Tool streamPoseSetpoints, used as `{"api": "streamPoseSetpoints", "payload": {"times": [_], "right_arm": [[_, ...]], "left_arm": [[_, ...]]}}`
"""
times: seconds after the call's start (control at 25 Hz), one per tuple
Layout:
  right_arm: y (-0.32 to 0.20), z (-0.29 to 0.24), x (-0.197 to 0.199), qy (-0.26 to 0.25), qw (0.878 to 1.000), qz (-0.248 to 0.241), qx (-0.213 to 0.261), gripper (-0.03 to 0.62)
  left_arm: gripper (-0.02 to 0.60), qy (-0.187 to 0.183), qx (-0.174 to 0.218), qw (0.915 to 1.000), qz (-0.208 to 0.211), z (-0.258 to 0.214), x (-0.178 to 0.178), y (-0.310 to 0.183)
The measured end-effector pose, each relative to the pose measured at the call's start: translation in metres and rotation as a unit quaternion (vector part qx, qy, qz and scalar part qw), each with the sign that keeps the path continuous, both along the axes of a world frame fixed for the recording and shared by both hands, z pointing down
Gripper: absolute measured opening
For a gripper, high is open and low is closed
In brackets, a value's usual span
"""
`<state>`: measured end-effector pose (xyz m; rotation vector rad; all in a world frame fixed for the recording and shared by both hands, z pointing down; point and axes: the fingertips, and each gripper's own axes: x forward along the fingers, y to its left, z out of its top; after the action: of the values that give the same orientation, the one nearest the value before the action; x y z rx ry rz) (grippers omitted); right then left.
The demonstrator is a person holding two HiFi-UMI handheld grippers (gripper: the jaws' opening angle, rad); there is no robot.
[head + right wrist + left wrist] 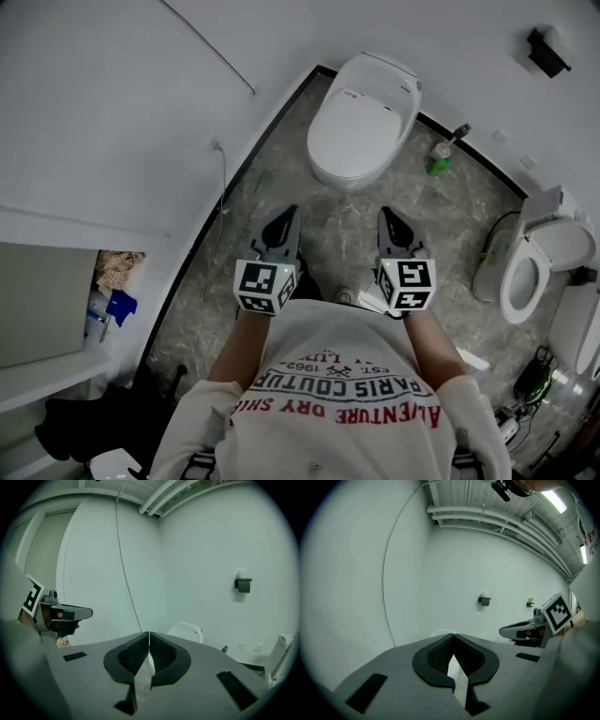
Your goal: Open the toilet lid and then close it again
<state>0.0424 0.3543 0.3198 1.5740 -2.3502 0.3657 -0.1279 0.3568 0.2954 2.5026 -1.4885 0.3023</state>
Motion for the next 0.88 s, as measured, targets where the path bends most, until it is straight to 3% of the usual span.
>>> {"api": "streamPoseSetpoints", "payload": {"times": [0.2,0.52,0.68,0.88], "right_arm": [[-0.07,0.004,-0.008,0.007,1.0,0.027,0.009,0.015],[-0.189,0.027,-0.043,-0.005,0.995,0.102,-0.023,0.015],[-0.234,0.051,-0.072,-0.011,0.99,0.134,-0.041,0.015],[-0.28,0.083,-0.091,-0.033,0.983,0.166,-0.066,0.015]], "left_arm": [[0.008,-0.004,0.014,0.9994,0.032,0.006,-0.008,-0.083],[0.008,0.005,-0.031,0.9926,0.117,0.033,-0.03,-0.22],[0.008,-0.003,-0.051,0.9836,0.173,0.059,-0.046,-0.27],[0.008,-0.011,-0.068,0.9628,0.261,0.096,-0.039,-0.309]]}}
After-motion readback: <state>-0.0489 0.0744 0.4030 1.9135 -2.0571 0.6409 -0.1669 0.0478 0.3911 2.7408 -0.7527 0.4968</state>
